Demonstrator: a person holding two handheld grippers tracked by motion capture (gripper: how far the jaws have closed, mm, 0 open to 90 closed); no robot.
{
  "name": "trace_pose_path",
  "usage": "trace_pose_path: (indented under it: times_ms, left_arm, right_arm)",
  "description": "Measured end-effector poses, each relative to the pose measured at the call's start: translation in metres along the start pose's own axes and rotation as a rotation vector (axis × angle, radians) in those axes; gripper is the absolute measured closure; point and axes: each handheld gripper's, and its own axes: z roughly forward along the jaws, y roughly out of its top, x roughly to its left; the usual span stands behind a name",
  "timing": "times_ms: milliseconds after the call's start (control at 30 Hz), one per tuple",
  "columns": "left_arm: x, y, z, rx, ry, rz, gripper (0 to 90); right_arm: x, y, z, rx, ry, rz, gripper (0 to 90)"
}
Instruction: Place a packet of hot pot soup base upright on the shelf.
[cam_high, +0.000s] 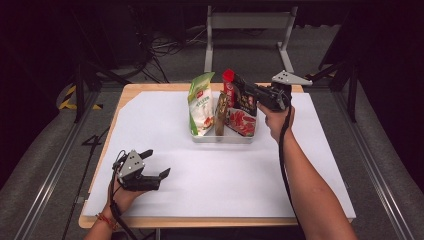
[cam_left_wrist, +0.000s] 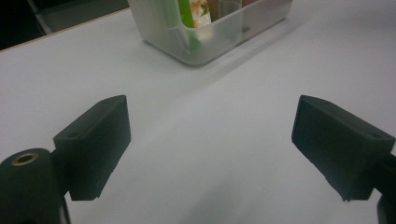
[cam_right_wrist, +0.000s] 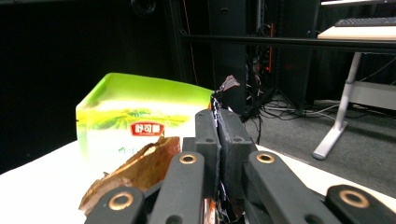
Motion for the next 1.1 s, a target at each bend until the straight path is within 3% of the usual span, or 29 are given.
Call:
trace_pose_path:
  times_ms: [667,1100]
  left_arm:
    - [-0.001,0.0,0.001,0.01,0.003,0.009,12.4]
    - [-0.002,0.0,0.003,0.018,0.007,0.017,12.3]
  right_arm:
    - [-0.003,-0.006,-0.013,0.055,-0.026,-0.045,86.7]
    - [-0.007,-0.007,-0.021,0.098,-0.03,-0.037,84.4]
